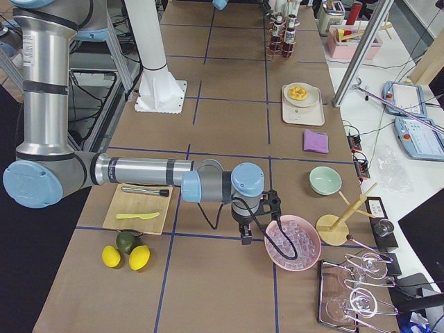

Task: Place tea on tray
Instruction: 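Lower the left gripper onto a dark tea bottle in the rack and grasp it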

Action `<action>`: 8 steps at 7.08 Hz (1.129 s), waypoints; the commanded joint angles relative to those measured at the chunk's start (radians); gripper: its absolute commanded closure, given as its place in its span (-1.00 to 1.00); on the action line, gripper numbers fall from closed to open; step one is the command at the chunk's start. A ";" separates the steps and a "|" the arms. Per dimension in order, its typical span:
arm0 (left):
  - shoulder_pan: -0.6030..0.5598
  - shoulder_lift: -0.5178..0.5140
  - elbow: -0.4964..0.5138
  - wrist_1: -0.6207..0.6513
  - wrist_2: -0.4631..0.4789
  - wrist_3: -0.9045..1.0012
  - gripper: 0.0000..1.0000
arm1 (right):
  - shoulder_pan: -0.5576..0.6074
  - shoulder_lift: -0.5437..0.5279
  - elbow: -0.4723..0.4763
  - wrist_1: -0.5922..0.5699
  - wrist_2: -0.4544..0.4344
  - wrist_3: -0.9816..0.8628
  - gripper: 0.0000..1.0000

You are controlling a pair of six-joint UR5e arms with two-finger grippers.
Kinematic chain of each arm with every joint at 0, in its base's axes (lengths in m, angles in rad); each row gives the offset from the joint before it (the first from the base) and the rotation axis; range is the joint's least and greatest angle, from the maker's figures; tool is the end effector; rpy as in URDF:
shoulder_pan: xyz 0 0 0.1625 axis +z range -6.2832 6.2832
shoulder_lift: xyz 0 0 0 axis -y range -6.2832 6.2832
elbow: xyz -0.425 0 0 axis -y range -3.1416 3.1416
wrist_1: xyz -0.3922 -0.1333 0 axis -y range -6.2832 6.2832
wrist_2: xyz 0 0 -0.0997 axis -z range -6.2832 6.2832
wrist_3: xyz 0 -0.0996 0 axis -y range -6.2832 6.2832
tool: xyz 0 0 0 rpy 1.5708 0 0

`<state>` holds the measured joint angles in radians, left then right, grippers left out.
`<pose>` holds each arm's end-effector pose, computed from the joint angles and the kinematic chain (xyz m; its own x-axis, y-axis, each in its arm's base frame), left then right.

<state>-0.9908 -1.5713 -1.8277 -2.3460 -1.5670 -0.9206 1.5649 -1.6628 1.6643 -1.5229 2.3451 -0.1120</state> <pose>0.1710 -0.5050 0.4531 0.7310 -0.0112 -0.6823 0.4972 0.6936 0.5213 0.0610 -0.4566 0.6513 0.7096 -0.1501 0.6885 0.0857 0.9882 0.1271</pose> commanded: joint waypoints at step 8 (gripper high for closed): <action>0.008 -0.096 0.139 -0.081 0.012 0.026 -0.48 | 0.000 0.003 0.000 0.000 -0.001 0.002 -1.00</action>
<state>-0.9833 -1.6673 -1.6894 -2.4252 -1.5555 -0.9052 1.5647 -1.6609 1.6644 -1.5220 2.3439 -0.1104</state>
